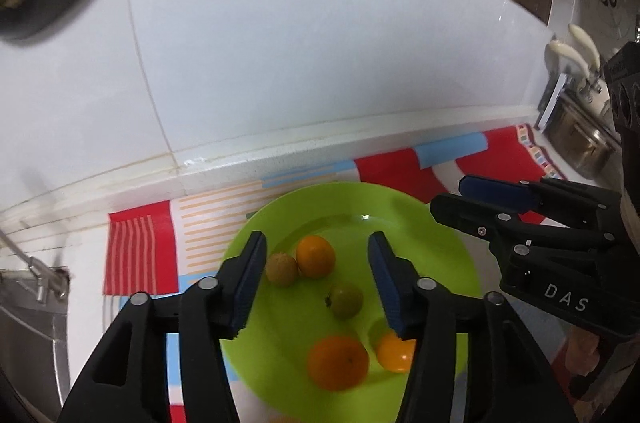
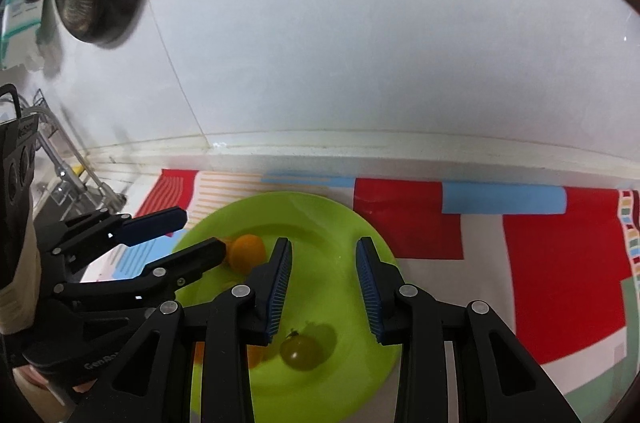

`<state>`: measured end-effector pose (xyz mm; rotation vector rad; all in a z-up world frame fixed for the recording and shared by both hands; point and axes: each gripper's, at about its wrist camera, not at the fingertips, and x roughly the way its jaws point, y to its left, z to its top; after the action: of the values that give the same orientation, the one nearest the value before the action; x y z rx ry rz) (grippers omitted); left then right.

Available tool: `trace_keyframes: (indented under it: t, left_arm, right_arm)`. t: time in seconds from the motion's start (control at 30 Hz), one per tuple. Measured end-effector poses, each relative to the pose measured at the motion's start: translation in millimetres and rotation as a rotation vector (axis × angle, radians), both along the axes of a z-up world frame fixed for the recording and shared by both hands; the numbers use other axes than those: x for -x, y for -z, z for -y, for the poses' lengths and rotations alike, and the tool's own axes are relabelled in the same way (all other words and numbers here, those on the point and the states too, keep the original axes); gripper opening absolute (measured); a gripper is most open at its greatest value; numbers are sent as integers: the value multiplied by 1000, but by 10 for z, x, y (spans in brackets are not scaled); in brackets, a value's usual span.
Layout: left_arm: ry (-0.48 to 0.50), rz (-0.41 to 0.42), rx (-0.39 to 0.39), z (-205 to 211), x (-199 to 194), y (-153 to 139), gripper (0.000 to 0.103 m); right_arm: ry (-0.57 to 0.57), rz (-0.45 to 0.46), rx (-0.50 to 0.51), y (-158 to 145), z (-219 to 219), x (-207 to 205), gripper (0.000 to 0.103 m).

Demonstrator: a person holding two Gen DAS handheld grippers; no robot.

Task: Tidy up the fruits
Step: 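Move both open tools back toward the remaining fruits on the cloth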

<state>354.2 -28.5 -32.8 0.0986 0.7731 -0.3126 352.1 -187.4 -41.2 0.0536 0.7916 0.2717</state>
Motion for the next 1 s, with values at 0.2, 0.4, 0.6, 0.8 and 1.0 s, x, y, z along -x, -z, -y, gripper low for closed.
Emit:
trace_keyframes:
  t: [0.2, 0.4, 0.6, 0.8, 1.0]
  left_arm:
    - [-15, 57, -10, -35, 351, -231, 64]
    - [-24, 95, 3, -83, 678, -413, 69]
    - [-25, 137, 10, -90, 1017, -552, 74]
    - [-19, 145, 13, -72, 1295, -552, 75]
    - [-33, 135, 3, -120, 1530, -489, 78]
  right_arm:
    - [-10, 42, -16, -240, -3, 314, 41]
    - [-10, 82, -2, -420, -19, 656, 41]
    - [0, 119, 12, -547, 9, 969, 46]
    - [17, 140, 17, -636, 76, 1254, 46]
    - [43, 151, 53, -640, 91, 1516, 46]
